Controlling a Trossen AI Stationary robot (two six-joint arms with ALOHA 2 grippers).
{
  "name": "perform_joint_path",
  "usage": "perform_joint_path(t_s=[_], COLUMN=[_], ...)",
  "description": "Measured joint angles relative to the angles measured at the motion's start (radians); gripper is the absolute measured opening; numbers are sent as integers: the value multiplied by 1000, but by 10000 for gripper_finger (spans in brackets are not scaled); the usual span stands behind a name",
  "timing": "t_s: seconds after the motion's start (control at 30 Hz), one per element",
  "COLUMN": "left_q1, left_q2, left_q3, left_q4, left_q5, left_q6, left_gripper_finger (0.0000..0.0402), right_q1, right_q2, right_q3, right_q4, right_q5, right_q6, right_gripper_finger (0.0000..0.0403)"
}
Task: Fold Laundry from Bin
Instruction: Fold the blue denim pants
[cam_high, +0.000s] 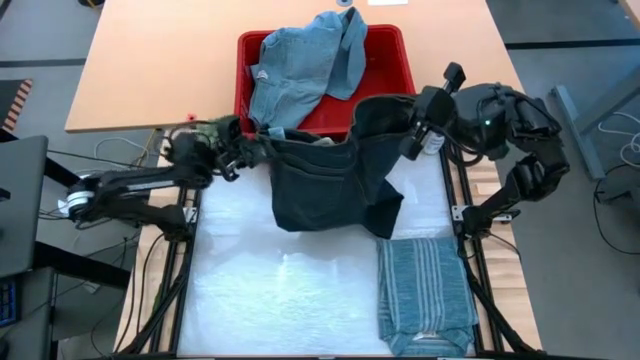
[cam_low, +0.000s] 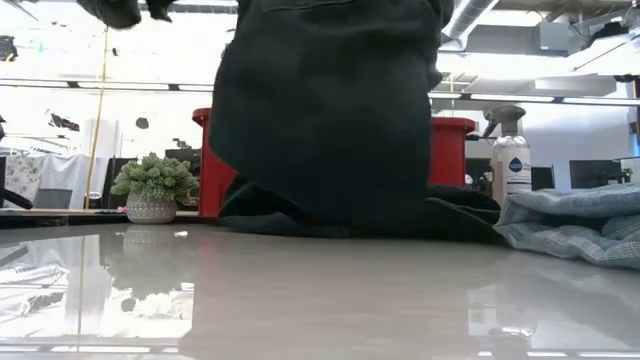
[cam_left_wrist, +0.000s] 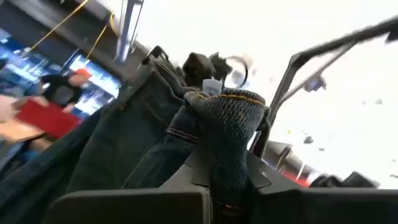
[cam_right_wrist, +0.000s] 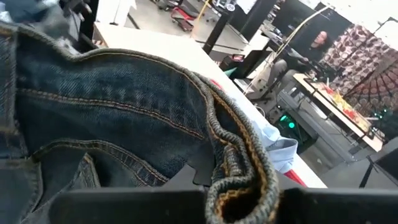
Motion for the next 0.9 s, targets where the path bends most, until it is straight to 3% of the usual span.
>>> perform_joint_path(t_s=[0.2,0.33,0.43,0.67,0.9], left_q1=[0,-4,-15,-26,-26], left_q2=[-98,-97,-96,-96,-47], left_q3=[282,491,617,856,1053], left_q4=[-664,-959,-1094,-1315,-1338], left_q5=[-10,-17,-48,-170,-284], left_q6=[243,372,451,590,677], left_gripper_finger=[4,7,7,5,5], right_q1=[32,95,147,224,249], right_q2=[0,0,1,1,2], right_q3=[0,0,0,0,-1], right_q4=[79,169,248,479,810], right_q5=[-5,-1,37,244,281], right_q6=[-41,-117,-191,-443,-742], right_gripper_finger=[44,44,44,44,44])
